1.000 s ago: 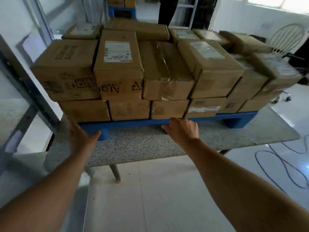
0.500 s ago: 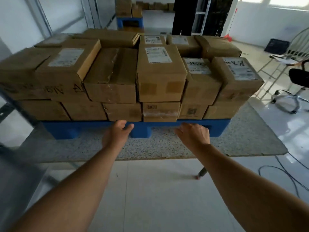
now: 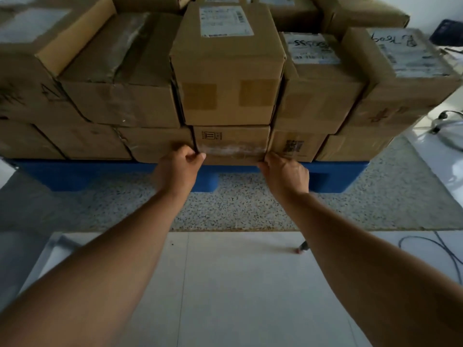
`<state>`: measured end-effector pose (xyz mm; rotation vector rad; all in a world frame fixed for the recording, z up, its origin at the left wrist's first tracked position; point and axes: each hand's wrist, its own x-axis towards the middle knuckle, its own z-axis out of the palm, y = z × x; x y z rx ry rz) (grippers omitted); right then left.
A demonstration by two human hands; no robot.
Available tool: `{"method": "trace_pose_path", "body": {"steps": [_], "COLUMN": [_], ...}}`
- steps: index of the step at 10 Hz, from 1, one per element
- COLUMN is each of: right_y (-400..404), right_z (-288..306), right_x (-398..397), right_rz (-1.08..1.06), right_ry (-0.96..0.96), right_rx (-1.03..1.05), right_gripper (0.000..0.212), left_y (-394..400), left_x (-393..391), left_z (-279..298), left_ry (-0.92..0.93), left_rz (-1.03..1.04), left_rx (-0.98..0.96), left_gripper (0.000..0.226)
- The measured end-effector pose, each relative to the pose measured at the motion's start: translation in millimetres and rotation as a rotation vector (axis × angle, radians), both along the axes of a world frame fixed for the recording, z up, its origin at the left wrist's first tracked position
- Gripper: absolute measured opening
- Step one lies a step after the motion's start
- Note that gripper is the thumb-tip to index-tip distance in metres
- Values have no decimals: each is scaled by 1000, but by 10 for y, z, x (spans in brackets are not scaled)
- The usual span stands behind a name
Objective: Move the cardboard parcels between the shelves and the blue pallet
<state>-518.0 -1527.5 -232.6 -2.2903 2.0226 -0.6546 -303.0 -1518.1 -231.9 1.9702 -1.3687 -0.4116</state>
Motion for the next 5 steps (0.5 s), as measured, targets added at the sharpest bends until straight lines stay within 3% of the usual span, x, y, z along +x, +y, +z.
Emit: {"method": "trace_pose_path", "body": {"steps": [5], "right_y": [-9], "right_z": [8], "right_x": [-12], "right_rz": [34], "right_ry": [-10], "right_rx": [20], "right_gripper": [25], "left_y": [102], "left_x": [-63], "left_z": [101], "left_ry": [-20], "left_rz": [40], "left_rx": [16], "left_gripper": [26]}}
